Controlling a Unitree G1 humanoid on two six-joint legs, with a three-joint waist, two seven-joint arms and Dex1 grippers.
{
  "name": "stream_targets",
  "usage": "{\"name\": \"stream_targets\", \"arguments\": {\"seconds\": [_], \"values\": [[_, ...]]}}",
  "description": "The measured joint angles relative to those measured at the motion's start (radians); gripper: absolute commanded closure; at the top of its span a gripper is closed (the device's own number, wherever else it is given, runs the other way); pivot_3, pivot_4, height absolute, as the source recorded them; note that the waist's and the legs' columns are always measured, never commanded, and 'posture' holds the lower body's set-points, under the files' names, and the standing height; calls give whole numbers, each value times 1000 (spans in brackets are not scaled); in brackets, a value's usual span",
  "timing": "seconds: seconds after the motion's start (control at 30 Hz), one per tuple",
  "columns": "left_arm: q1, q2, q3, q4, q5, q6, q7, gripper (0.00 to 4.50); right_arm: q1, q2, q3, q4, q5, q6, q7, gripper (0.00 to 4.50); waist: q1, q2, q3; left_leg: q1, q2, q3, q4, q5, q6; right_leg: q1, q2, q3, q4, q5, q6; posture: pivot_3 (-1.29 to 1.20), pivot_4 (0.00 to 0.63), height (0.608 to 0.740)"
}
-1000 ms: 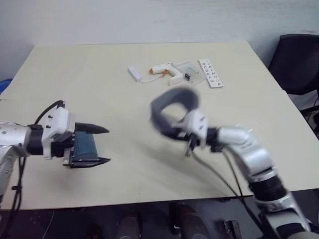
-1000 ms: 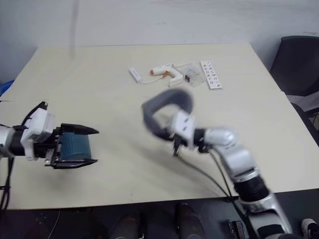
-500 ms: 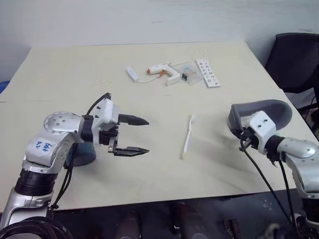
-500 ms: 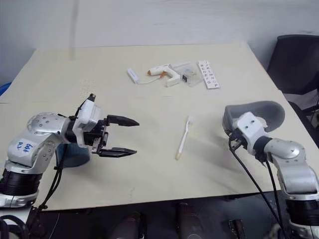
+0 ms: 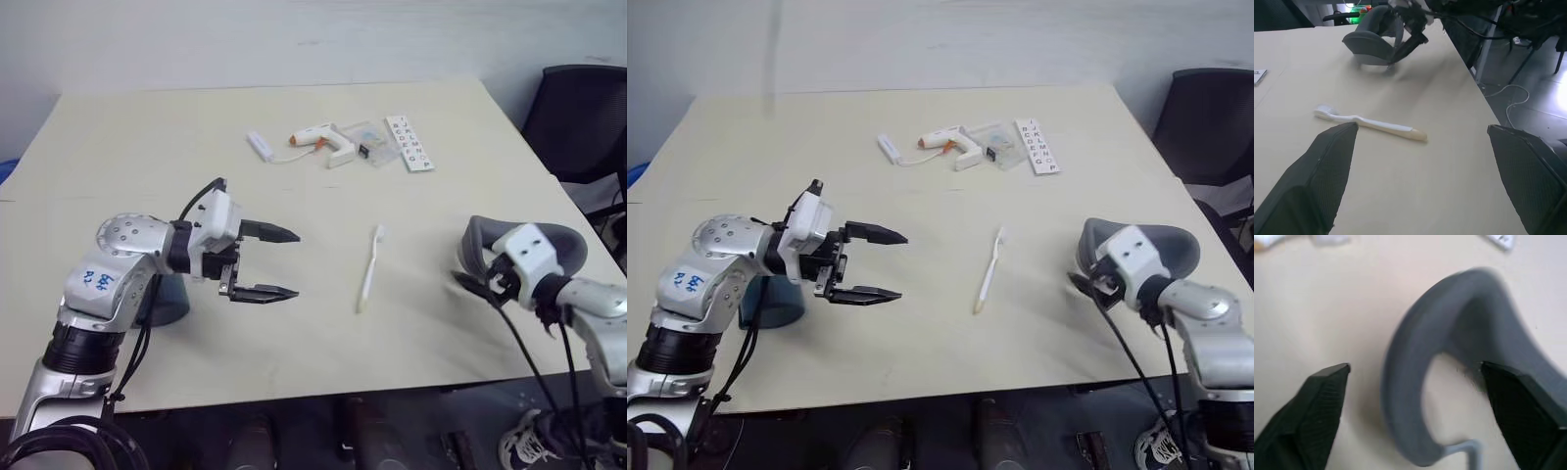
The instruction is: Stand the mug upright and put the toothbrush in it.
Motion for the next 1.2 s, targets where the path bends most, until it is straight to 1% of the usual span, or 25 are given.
{"name": "stream_targets", "arguments": {"seconds": [0.07,0.17,0.27,0.3,0.33,0.37,0.47,0.53,0.6,0.67,0.77,0.87,0.97,1.0,1.2], "values": [[48,36,60,-45,-27,36,23,0,-34,-58,-12,-2,40,9,65,18,-2,0,0,1,1,-2,0,-1,0,0,2,2,0,0,0,0,150,740],[149,94,209,-133,-102,129,82,0,-119,-120,-20,-5,125,22,186,18,-5,0,0,2,2,-2,0,-2,0,0,2,3,0,0,-1,0,150,740],[313,128,445,-242,-230,300,191,0,-279,-111,4,-45,311,150,282,18,-17,1,0,2,8,-8,0,-3,-1,-1,2,5,0,0,-1,0,150,740],[341,128,496,-258,-259,339,221,0,-307,-108,8,-65,355,181,298,18,-17,1,0,1,9,-9,0,-4,-1,-1,2,4,0,0,-1,0,150,740],[400,128,588,-291,-291,391,264,0,-344,-96,27,-90,407,218,316,18,-17,0,0,1,11,-10,1,-4,-3,0,2,3,-1,-1,-1,0,150,740],[488,122,698,-320,-309,453,312,0,-363,-81,54,-128,462,252,342,18,-17,0,0,1,12,-10,2,-6,-4,0,1,3,-1,-1,-2,0,150,740],[650,91,887,-335,-322,540,378,0,-366,-59,128,-163,520,288,378,18,-17,0,0,0,13,-10,3,-7,-5,0,1,2,-2,-2,-3,0,150,740],[788,40,1021,-348,-332,581,396,0,-380,-43,173,-162,528,294,395,18,-15,0,0,0,12,-9,3,-7,-5,0,1,0,-3,-2,-3,0,150,740],[859,-12,1114,-339,-349,617,430,0,-404,-31,208,-143,527,289,416,18,-12,-1,0,1,12,-9,4,-8,-4,0,2,0,-4,-2,-4,0,150,740],[862,-34,1175,-295,-360,644,487,0,-428,-24,237,-123,525,284,435,18,-3,-1,0,1,10,-10,4,-8,-4,0,3,-1,-3,-2,-4,0,150,740],[854,-33,1214,-219,-362,694,587,0,-456,-2,257,-110,525,269,452,18,5,-1,0,2,5,-11,4,-8,-4,0,2,-1,-2,-3,-5,0,150,740],[844,-12,1192,-164,-349,744,662,0,-458,3,272,-102,516,267,451,18,4,-2,-1,1,6,-11,4,-9,-4,0,0,-1,-2,-3,-5,0,150,740],[815,32,1127,-111,-309,768,727,0,-452,9,270,-106,517,266,446,18,3,-2,-1,1,7,-10,3,-9,-4,0,-2,-1,-2,-3,-5,0,150,740],[789,38,1100,-96,-300,776,744,0,-443,8,266,-112,518,267,442,18,5,-2,-1,1,11,-10,3,-9,-4,0,-3,-1,-2,-3,-6,0,150,740],[630,56,925,30,-272,820,807,0,-401,5,230,-167,542,279,409,18,2,-3,-1,1,13,-9,3,-10,-6,-1,-2,-1,-2,-3,-6,0,150,740]]}}
